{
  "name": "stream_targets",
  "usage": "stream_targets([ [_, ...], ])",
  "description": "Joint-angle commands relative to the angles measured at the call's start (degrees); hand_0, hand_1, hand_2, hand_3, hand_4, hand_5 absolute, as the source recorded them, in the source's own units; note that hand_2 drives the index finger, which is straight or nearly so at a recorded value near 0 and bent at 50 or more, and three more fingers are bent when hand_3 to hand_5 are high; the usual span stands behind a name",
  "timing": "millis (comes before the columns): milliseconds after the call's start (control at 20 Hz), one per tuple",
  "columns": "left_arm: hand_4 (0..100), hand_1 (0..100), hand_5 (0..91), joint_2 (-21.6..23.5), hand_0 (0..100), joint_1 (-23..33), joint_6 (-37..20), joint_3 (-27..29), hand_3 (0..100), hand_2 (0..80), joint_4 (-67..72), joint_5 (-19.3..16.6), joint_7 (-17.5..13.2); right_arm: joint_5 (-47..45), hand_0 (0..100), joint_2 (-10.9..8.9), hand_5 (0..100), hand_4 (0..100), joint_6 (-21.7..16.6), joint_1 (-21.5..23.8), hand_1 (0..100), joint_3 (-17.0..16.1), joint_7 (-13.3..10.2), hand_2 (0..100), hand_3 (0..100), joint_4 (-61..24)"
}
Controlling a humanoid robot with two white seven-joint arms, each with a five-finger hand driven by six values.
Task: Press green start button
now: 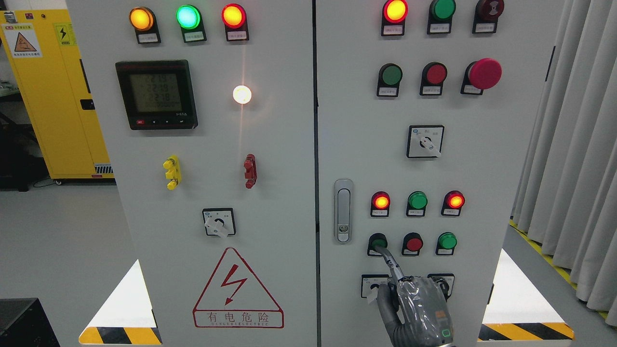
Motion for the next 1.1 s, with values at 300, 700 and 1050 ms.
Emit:
stream_targets([
  [300,0,56,0.0,0.0,12,-0.02,-0.03,0.0,0,0.0,-0.08,0.0,0.02,-0.11,99,0.09,100,100,0.21,-0.15,94,-1.24,0.04,0,100,0.31],
  [700,0,56,0.0,0.0,12,-0.02,-0.03,0.0,0,0.0,-0.08,0.0,0.02,-0.2,100,0.09,100,100,0.03,-0.24,94,-1.24,-0.04,0,100,0.13],
  [1050,0,56,0.0,0.0,12,-0.02,-0.03,0.0,0,0.0,-0.08,0.0,0.02,-3.89,100,0.09,100,100,-1.54,0.73,95,-1.33,-0.4,0,100,-2.76],
])
